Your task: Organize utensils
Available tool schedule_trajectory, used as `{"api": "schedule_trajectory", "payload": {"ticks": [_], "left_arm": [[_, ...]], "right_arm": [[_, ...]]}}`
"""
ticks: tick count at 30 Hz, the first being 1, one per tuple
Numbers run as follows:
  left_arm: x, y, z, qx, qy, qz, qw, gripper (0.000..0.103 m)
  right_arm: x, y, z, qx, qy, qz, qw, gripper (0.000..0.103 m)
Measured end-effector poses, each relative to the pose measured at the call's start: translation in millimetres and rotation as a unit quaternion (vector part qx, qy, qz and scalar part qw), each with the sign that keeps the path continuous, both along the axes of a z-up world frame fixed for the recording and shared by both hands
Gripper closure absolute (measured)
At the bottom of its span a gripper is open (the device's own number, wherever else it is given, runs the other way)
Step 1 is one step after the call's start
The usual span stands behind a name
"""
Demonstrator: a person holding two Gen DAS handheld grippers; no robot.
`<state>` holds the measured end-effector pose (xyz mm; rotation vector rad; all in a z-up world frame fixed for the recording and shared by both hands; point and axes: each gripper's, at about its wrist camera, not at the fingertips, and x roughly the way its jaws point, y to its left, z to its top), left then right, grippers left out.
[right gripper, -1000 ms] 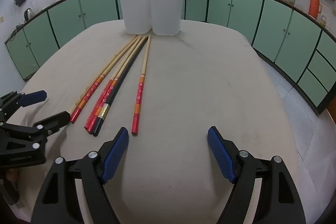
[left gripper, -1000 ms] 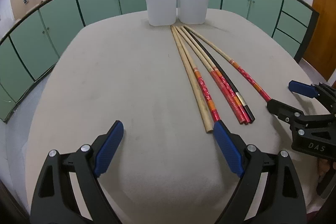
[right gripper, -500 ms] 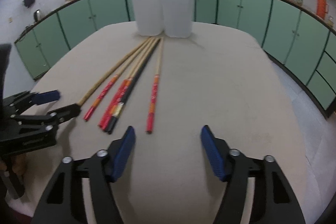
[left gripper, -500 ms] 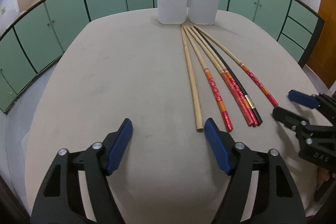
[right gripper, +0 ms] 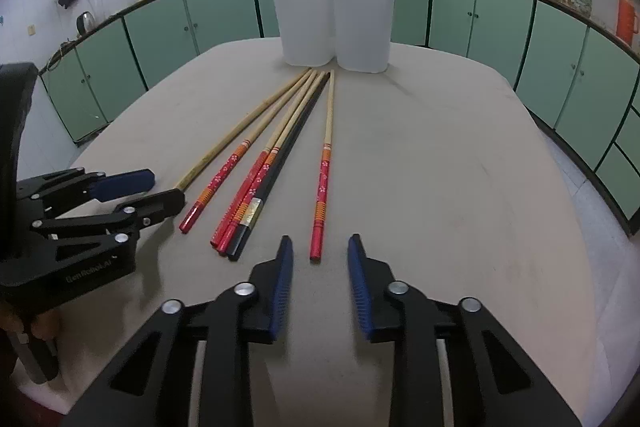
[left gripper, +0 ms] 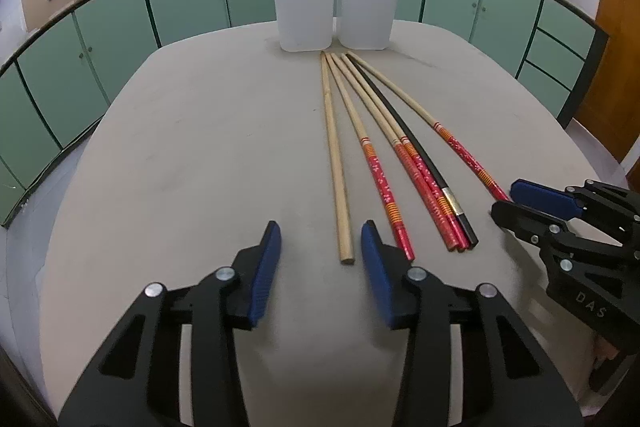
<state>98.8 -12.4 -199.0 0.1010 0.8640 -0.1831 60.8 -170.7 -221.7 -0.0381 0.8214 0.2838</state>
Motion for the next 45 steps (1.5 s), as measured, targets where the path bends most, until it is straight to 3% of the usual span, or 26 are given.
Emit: {"api": "schedule_trajectory", "payload": {"ticks": [4, 6, 7, 13, 18, 28, 36, 45], "left_arm": [[-1, -8, 0, 0.008, -0.004, -0.008, 0.9999, 0.08], [-2, -11, 0, 0.012, -0.006, -0.012, 0.9998, 0.094], [-2, -11, 0, 0.011, -0.006, -0.012, 0.9998, 0.096], [-5, -8, 6, 0.011, -0.008, -0.012, 0.9998, 0.097], [-13, -5, 27, 0.024, -0.036, -0.014, 0.999, 0.097], [-28, -1, 116, 0.027, -0.139, -0.022, 0.9897, 0.097], [-19, 1, 175, -0.014, -0.186, -0.034, 0.9819, 0.097], [-10, 1, 200, -0.05, -0.194, -0.046, 0.9786, 0.097]], "right_arm": [[0, 4, 0, -0.006, -0.001, 0.003, 1.0, 0.095], [0, 4, 0, -0.007, -0.002, 0.004, 1.0, 0.097], [0, 5, 0, -0.006, -0.001, 0.004, 1.0, 0.097], [-5, 2, 4, 0.001, -0.005, 0.005, 1.0, 0.097], [-11, -4, 26, 0.003, -0.029, 0.007, 1.0, 0.097], [-14, -25, 104, 0.016, -0.11, 0.008, 0.994, 0.097], [7, -37, 162, 0.041, -0.144, 0.032, 0.988, 0.097], [25, -38, 200, 0.049, -0.148, 0.069, 0.985, 0.097]]}}
